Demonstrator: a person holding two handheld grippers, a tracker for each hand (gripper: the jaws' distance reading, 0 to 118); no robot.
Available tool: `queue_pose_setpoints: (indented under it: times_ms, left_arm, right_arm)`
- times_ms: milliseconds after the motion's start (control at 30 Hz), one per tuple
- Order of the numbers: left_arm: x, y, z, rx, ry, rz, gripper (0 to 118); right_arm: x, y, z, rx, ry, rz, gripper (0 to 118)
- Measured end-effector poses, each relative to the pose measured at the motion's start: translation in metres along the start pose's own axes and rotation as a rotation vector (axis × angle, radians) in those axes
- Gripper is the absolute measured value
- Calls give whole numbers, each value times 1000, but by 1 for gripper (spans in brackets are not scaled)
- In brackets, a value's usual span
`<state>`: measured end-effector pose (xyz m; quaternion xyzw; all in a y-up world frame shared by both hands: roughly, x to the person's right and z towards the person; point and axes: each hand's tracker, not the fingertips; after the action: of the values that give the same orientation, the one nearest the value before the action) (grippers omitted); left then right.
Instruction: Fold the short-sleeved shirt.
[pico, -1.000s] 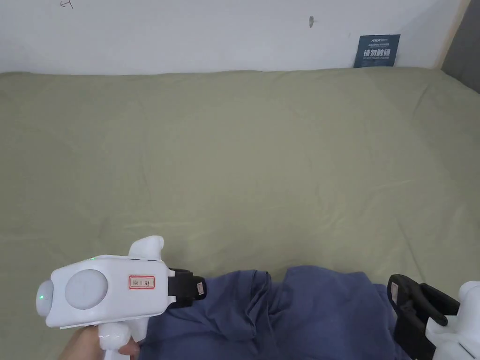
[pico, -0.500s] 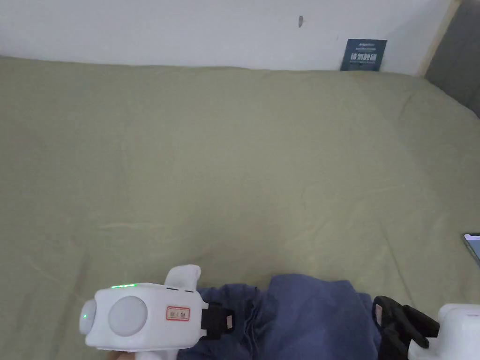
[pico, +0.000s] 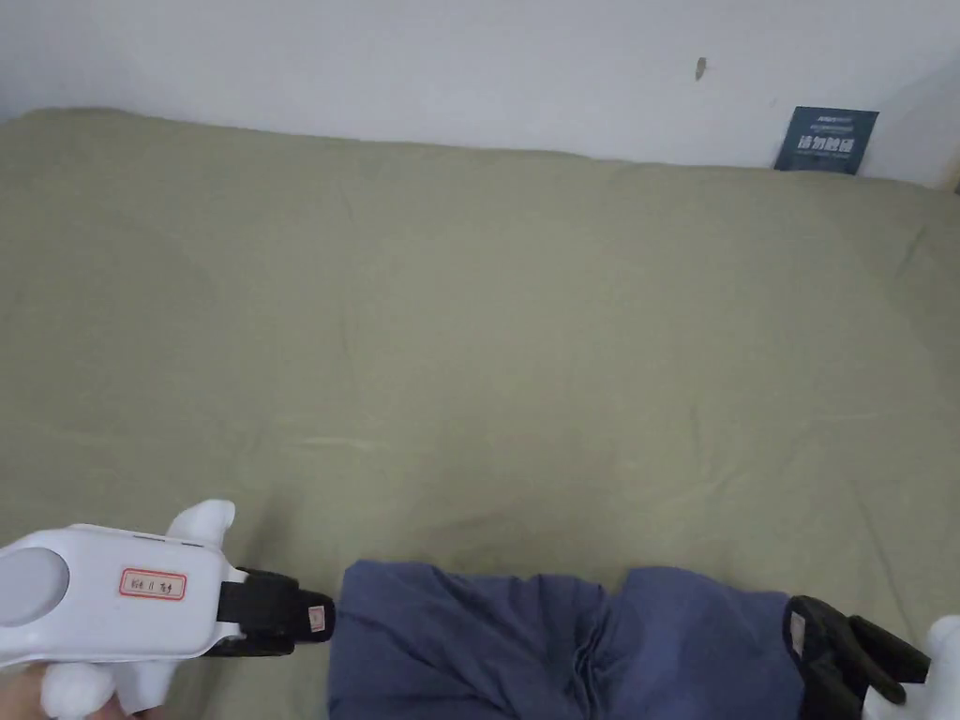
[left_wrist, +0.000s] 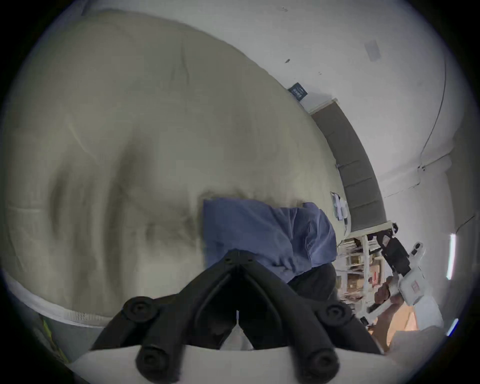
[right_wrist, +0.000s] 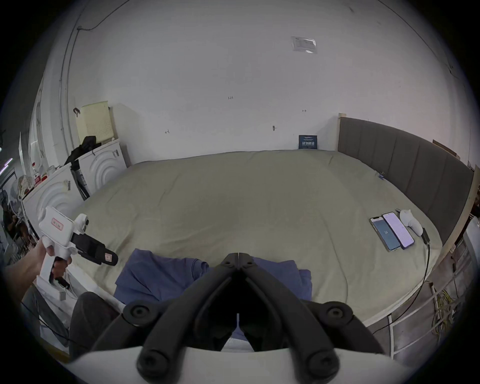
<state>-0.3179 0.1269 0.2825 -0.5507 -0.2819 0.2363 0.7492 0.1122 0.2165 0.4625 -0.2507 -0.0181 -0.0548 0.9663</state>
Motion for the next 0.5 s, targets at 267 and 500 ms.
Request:
queue_pose_setpoints:
  times_ms: [267,500]
  left_arm:
    - [-27,5,-45,-76,-192,110,118]
    - [-17,5,-75,-87,-332,207,96]
  right_arm:
    - [0,-4,-3,-35,-3,6,0]
    - [3,-5,-5,-48,-10,1,0]
